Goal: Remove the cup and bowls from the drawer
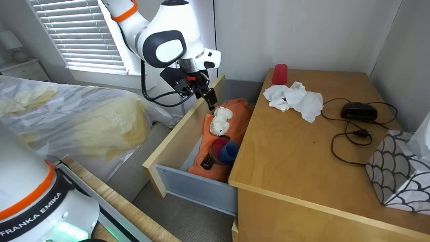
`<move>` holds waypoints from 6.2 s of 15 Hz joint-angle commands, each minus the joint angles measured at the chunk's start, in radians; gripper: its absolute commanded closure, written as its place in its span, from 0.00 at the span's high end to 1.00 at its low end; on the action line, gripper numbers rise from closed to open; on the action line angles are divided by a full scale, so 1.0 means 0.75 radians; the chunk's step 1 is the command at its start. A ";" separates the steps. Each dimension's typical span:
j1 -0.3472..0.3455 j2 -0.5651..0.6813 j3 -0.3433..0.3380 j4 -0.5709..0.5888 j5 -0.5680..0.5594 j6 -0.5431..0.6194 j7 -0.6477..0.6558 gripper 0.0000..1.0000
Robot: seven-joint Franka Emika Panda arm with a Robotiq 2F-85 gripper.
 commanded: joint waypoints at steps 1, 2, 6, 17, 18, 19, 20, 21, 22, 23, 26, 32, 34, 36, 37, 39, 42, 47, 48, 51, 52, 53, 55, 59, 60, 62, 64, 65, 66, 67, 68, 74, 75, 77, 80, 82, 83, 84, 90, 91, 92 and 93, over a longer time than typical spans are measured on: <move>-0.013 0.041 -0.009 0.040 -0.034 -0.019 0.033 1.00; -0.026 0.086 -0.012 0.081 -0.039 -0.039 0.016 1.00; -0.072 0.247 -0.018 0.232 -0.087 -0.138 -0.048 1.00; -0.214 0.629 0.084 0.569 -0.093 -0.374 -0.321 1.00; -0.215 0.656 0.084 0.588 -0.097 -0.379 -0.324 1.00; -0.220 0.679 0.089 0.603 -0.097 -0.382 -0.328 1.00; -0.224 0.698 0.093 0.615 -0.095 -0.399 -0.326 1.00; -0.228 0.720 0.096 0.631 -0.094 -0.404 -0.328 1.00; -0.230 0.738 0.098 0.646 -0.094 -0.421 -0.330 1.00; -0.240 0.756 0.108 0.661 -0.089 -0.435 -0.341 1.00; -0.260 0.796 0.129 0.698 -0.082 -0.469 -0.368 0.92; -0.279 0.862 0.138 0.771 -0.087 -0.487 -0.398 0.35; -0.274 0.873 0.132 0.781 -0.094 -0.480 -0.395 0.20; -0.259 0.872 0.122 0.777 -0.099 -0.470 -0.377 0.04; -0.250 0.866 0.118 0.766 -0.095 -0.462 -0.359 0.01; -0.217 0.853 0.094 0.745 -0.111 -0.448 -0.327 0.00; -0.125 0.829 0.024 0.705 -0.155 -0.422 -0.214 0.01; 0.147 0.792 -0.174 0.630 -0.320 -0.364 0.083 0.01; 0.211 0.789 -0.219 0.621 -0.363 -0.364 0.150 0.01; 0.372 0.776 -0.319 0.594 -0.466 -0.398 0.321 0.01; 0.420 0.770 -0.348 0.584 -0.498 -0.403 0.371 0.01; 0.464 0.757 -0.373 0.569 -0.526 -0.414 0.416 0.01; 0.506 0.721 -0.388 0.541 -0.555 -0.423 0.466 0.01; 0.535 0.547 -0.387 0.431 -0.566 -0.411 0.507 0.01; 0.529 0.480 -0.379 0.391 -0.563 -0.405 0.512 0.01; 0.512 0.342 -0.369 0.317 -0.554 -0.416 0.531 0.01; 0.485 0.201 -0.371 0.243 -0.555 -0.422 0.565 0.01; 0.479 0.134 -0.377 0.208 -0.567 -0.425 0.590 0.01; 0.455 0.067 -0.373 0.179 -0.571 -0.441 0.596 0.01; 0.423 0.008 -0.375 0.158 -0.577 -0.445 0.605 0.01; 0.395 -0.050 -0.374 0.139 -0.590 -0.456 0.623 0.01; 0.103 -0.252 -0.333 0.154 -0.529 -0.550 0.538 0.01; 0.060 -0.255 -0.332 0.175 -0.529 -0.568 0.522 0.01; -0.013 -0.252 -0.325 0.221 -0.470 -0.620 0.465 0.01; -0.087 -0.202 -0.322 0.279 -0.321 -0.604 0.333 0.01; -0.128 -0.151 -0.326 0.328 -0.210 -0.610 0.248 0.01; -0.116 -0.205 -0.313 0.273 -0.310 -0.577 0.328 0.05; -0.130 -0.189 -0.316 0.288 -0.275 -0.577 0.296 0.05; -0.136 -0.123 -0.324 0.332 -0.345 -0.616 0.330 0.01; -0.141 -0.100 -0.333 0.358 -0.404 -0.651 0.344 0.01; -0.145 -0.075 -0.345 0.389 -0.480 -0.698 0.370 0.01; -0.153 -0.051 -0.350 0.422 -0.531 -0.759 0.344 0.01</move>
